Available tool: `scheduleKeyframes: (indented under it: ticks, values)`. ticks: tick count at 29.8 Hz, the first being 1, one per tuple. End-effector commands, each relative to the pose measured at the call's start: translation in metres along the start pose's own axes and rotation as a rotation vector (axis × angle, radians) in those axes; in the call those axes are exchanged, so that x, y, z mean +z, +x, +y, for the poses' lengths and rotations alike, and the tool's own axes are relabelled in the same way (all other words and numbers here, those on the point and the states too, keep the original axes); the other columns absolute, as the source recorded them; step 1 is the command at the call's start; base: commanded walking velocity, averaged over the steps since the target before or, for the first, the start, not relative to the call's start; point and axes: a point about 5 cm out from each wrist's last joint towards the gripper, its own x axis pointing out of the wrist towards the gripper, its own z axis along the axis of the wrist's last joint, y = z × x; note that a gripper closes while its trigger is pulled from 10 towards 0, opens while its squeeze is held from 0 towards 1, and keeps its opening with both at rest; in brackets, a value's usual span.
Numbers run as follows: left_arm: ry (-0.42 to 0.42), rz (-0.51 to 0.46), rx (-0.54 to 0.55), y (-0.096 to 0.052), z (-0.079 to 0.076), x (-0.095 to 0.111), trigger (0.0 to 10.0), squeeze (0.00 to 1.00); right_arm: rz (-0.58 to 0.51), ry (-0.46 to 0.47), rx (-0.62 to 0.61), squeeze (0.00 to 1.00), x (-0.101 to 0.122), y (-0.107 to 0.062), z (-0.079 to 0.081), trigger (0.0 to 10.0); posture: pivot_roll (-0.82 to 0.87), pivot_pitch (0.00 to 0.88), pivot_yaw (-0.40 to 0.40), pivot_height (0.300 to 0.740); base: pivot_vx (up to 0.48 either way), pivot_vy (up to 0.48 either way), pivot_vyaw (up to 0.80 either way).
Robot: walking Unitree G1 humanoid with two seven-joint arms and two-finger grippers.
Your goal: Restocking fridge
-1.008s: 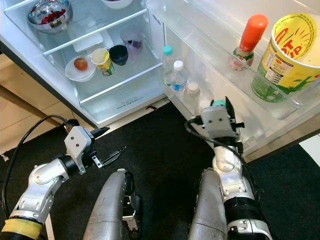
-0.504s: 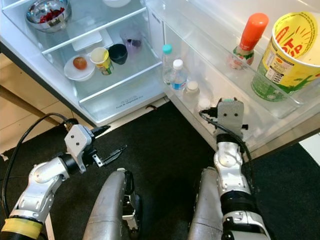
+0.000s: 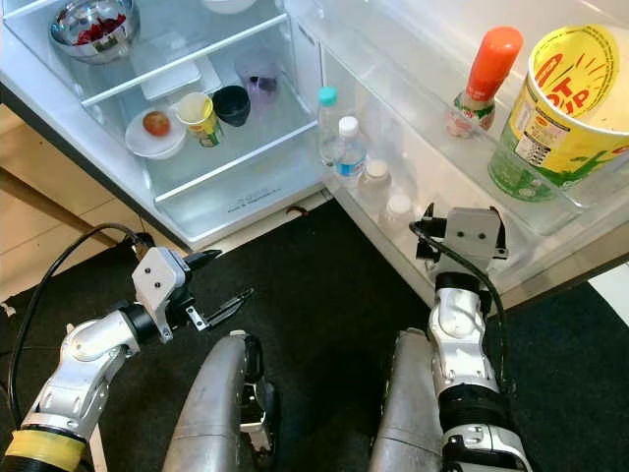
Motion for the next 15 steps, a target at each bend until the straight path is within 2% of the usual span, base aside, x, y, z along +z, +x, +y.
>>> scheduleKeyframes:
  ticks: [1,8,12,13,14,15]
  values:
    - [-0.019,0.028,-0.007,-0.004,-0.004,-0.008,10.0,0.0,-0.015,0.002,0.012,1.0,0.002,-0.004,-0.001,10.0,0.13,0.403,0.148,0.595,0.0,0.0,0.0]
    - [-0.022,0.023,-0.005,0.001,-0.003,-0.008,10.0,0.0,-0.151,0.071,0.149,1.0,0.041,0.001,0.009,10.0,0.11,0.387,0.144,0.595,0.0,0.0,0.0]
    - [-0.024,0.021,-0.006,0.002,-0.003,-0.009,10.0,0.0,-0.168,0.088,0.209,1.0,0.048,-0.001,0.013,10.0,0.11,0.382,0.141,0.595,0.0,0.0,0.0]
    - [-0.024,0.02,-0.007,0.003,-0.003,-0.009,10.0,0.0,-0.172,0.105,0.248,0.94,0.051,-0.003,0.016,10.0,0.1,0.379,0.139,0.595,0.0,0.0,0.0]
    - [-0.024,0.018,-0.006,0.004,-0.002,-0.009,10.0,0.0,-0.178,0.113,0.303,0.72,0.053,-0.005,0.021,10.0,0.1,0.371,0.136,0.595,0.0,0.0,0.0]
    - [-0.024,0.018,-0.006,0.004,-0.002,-0.009,10.0,0.0,-0.178,0.113,0.303,0.72,0.053,-0.005,0.021,10.0,0.1,0.371,0.136,0.595,0.0,0.0,0.0]
